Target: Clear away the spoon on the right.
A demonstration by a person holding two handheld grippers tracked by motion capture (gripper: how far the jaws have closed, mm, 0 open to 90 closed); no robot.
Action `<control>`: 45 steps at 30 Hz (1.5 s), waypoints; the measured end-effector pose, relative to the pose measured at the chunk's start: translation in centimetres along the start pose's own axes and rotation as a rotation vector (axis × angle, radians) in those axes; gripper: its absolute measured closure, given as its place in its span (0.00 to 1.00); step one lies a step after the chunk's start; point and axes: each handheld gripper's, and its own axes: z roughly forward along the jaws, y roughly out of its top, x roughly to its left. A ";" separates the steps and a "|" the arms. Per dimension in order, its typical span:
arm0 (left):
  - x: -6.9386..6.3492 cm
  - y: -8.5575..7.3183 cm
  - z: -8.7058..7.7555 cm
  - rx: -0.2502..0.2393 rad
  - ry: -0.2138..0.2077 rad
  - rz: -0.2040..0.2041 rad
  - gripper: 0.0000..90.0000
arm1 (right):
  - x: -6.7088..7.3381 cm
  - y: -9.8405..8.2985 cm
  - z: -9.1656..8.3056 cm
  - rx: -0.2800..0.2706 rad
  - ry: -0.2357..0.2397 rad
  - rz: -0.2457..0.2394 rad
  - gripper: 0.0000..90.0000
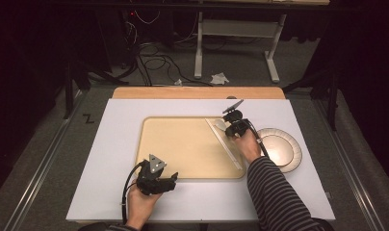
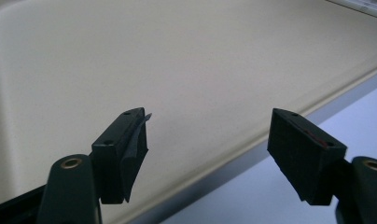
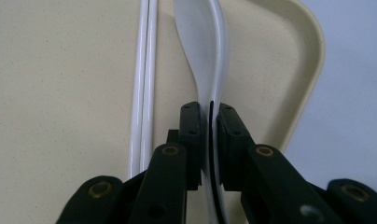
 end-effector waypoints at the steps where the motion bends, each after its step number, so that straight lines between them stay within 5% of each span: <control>1: 0.0 -0.1 -0.1 0.001 0.003 -0.001 0.32 | 0.0 0.1 0.1 -0.002 0.002 0.004 0.93; 14: 0.5 -1.5 -1.5 0.003 0.053 -0.046 0.32 | 0.5 1.3 2.4 0.062 0.024 0.013 0.77; 31: 0.3 -1.9 -1.8 0.009 0.069 -0.052 0.31 | 0.0 1.1 2.8 0.098 0.014 -0.001 0.64; 45: 0.0 -1.4 -1.0 0.010 0.052 -0.047 0.31 | -0.5 -1.0 -1.3 -0.056 0.126 -0.020 0.59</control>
